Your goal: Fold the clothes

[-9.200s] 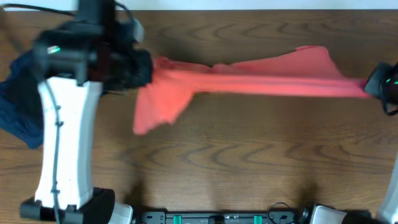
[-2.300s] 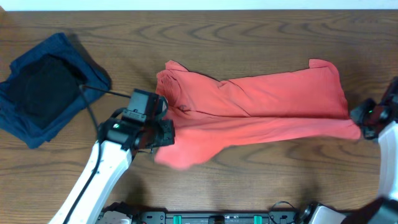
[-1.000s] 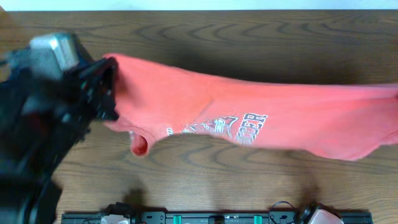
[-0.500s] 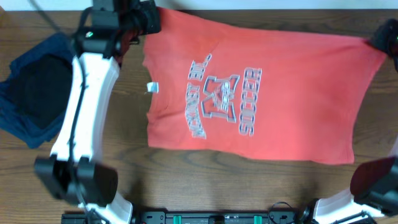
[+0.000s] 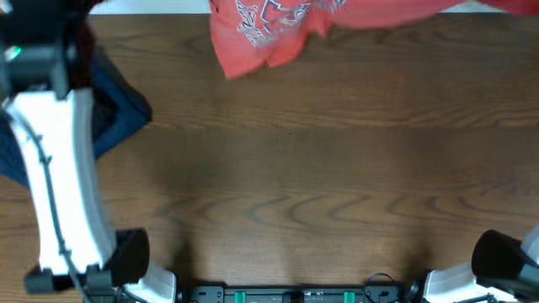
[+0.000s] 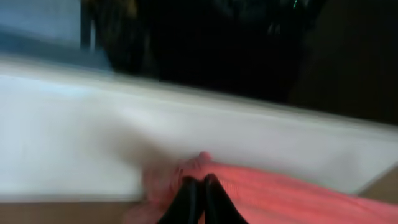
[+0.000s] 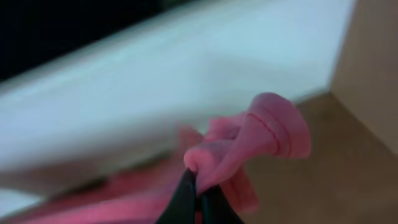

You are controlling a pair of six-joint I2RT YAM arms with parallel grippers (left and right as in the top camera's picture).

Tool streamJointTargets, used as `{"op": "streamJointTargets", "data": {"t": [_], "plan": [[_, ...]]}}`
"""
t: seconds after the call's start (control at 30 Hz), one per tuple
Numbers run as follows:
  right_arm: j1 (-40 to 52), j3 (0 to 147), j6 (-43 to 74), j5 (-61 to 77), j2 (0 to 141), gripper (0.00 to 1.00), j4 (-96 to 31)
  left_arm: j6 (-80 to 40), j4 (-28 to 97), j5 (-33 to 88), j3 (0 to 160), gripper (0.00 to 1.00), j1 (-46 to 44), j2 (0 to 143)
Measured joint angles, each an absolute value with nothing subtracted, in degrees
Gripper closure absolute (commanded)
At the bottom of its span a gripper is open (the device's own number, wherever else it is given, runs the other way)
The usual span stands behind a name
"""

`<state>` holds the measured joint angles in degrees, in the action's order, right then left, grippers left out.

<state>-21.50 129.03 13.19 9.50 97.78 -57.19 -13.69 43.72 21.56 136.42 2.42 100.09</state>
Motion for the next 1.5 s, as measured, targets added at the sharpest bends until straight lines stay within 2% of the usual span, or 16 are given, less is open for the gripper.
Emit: {"op": "streamJointTargets", "data": {"t": [0.13, 0.3, 0.6, 0.73, 0.9, 0.97, 1.0, 1.13, 1.3, 1.5], "plan": [[-21.5, 126.9, 12.9, 2.3, 98.7, 0.99, -67.0, -13.6, 63.4, 22.8, 136.3, 0.94, 2.1, 99.0], [-21.6, 117.5, 12.7, -5.9, 100.2, 0.99, -72.6, -13.0, 80.4, 22.8, 127.9, 0.94, 1.6, 103.3], [-23.0, 91.9, 14.2, -16.2, 101.7, 0.99, -74.1, -11.7, 87.6, 19.9, 98.8, 0.94, 0.8, 106.1], [-25.3, 84.0, 15.6, -17.5, 101.7, 0.99, -73.1, -11.2, 83.3, 20.4, 85.7, 0.94, -2.1, 106.1], [-25.9, 79.8, 16.2, -17.9, 101.7, 0.99, -71.1, -8.4, 70.5, 29.7, 75.1, 0.94, -6.7, 106.1], [-25.9, 79.7, 16.3, -17.9, 101.7, 0.99, -71.0, -7.5, 64.5, 33.2, 72.4, 0.79, -9.3, 106.1], [-25.9, 79.7, 16.3, -17.9, 101.7, 0.99, -70.9, -7.3, 61.2, 34.3, 71.4, 0.67, -10.7, 106.1], [-25.9, 79.7, 16.3, -17.8, 101.7, 0.99, -70.8, -8.0, 50.7, 37.3, 68.1, 0.42, -16.1, 106.1], [-25.9, 79.7, 16.4, -17.6, 101.7, 0.99, -70.9, -11.2, 40.8, 37.6, 66.3, 0.41, -22.2, 106.1], [-25.9, 79.7, 16.4, -17.5, 101.7, 0.99, -70.8, -16.4, 37.6, 32.0, 66.2, 0.37, -26.0, 106.1]]}}
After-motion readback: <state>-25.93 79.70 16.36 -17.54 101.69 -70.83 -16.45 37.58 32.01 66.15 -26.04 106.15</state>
